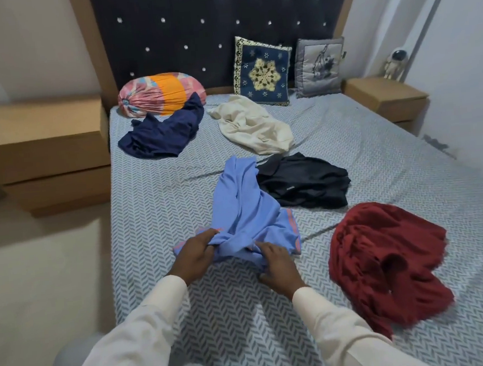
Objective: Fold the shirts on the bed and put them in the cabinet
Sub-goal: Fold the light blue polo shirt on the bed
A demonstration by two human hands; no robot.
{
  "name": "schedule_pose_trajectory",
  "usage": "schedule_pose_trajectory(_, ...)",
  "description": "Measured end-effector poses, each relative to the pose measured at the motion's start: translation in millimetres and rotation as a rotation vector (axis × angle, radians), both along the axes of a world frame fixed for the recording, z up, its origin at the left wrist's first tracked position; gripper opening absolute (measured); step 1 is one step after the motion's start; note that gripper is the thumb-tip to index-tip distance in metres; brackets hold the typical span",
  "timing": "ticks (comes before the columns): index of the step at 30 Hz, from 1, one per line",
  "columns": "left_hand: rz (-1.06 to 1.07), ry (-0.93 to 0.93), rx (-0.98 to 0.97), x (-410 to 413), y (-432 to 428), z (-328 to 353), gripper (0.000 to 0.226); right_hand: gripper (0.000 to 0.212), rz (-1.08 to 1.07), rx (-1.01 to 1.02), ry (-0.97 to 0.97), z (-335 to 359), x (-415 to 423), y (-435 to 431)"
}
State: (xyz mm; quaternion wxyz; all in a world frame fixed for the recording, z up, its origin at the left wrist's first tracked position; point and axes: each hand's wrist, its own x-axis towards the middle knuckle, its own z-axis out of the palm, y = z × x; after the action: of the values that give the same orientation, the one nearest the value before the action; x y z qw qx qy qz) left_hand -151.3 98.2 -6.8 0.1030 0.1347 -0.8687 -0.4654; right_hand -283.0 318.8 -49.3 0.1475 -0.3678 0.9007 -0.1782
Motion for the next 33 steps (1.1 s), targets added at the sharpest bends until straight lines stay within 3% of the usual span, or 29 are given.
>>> schedule_pose_trajectory(3, 0.030, 0.090, 0.029, -4.2, 9.6, 21.6, 0.037, 0.007, -0.231, -0.162, 0.072, 1.8, -7.5, -1.8)
schedule_pose_trajectory(4, 0.064, 0.096, 0.057, -4.3, 8.8, 25.6, 0.035, 0.003, -0.268, -0.250, 0.027, 11.5, -9.8, -3.9)
schedule_pose_trajectory(6, 0.160, 0.054, -0.027, 1.8, 3.7, 32.5, 0.034, 0.010, -0.368, -0.434, -0.071, 37.8, -13.3, -6.2)
schedule_pose_trajectory(9, 0.319, -0.284, -0.452, 15.2, -10.4, 38.5, 0.034, 0.011, -0.459, -0.624, -0.110, 78.4, -21.6, -9.7)
schedule_pose_trajectory(11, 0.435, -0.459, -0.419, 24.8, -18.6, 35.9, 0.026, 0.014, -0.400, -0.667, -0.061, 94.3, -25.3, -16.7)
schedule_pose_trajectory(13, 0.539, -0.546, -0.145, 35.9, -27.9, 29.4, 0.028, 0.023, -0.276, -0.566, -0.068, 101.7, -24.8, -27.4)
schedule_pose_trajectory(15, 0.714, -0.420, 0.377, 51.6, -41.6, 26.5, 0.026, 0.042, -0.048, -0.345, -0.150, 100.8, -13.6, -45.7)
schedule_pose_trajectory(17, 0.821, -0.187, 0.908, 72.9, -54.1, 34.5, 0.018, 0.048, 0.155, -0.160, -0.317, 107.1, 12.9, -68.9)
schedule_pose_trajectory(19, 0.885, 0.097, 1.127, 95.5, -70.1, 51.7, 0.024, 0.046, 0.259, -0.100, -0.509, 116.6, 49.2, -101.4)
schedule_pose_trajectory(22, 0.884, 0.523, 1.093, 135.8, -110.9, 91.0, 0.019, 0.040, 0.353, -0.228, -0.810, 142.2, 100.2, -154.3)
schedule_pose_trajectory(25, 0.572, 0.657, 0.981, 153.3, -140.0, 157.1, 0.025, 0.026, 0.529, -0.301, -1.052, 179.3, 126.7, -186.2)
schedule_pose_trajectory(27, 0.487, 0.753, 0.918, 134.6, -164.3, 184.6, 0.019, 0.020, 0.554, -0.352, -1.189, 199.0, 122.0, -190.4)
schedule_pose_trajectory(29, 0.506, 0.760, 0.817, 95.4, -178.6, 200.8, 0.033, 0.021, 0.488, -0.451, -1.249, 212.1, 104.2, -181.0)
schedule_pose_trajectory(33, 0.371, 0.503, 0.650, -6.9, -157.2, 198.7, 0.022, 0.036, 0.156, -0.651, -1.214, 201.3, 42.4, -130.8)
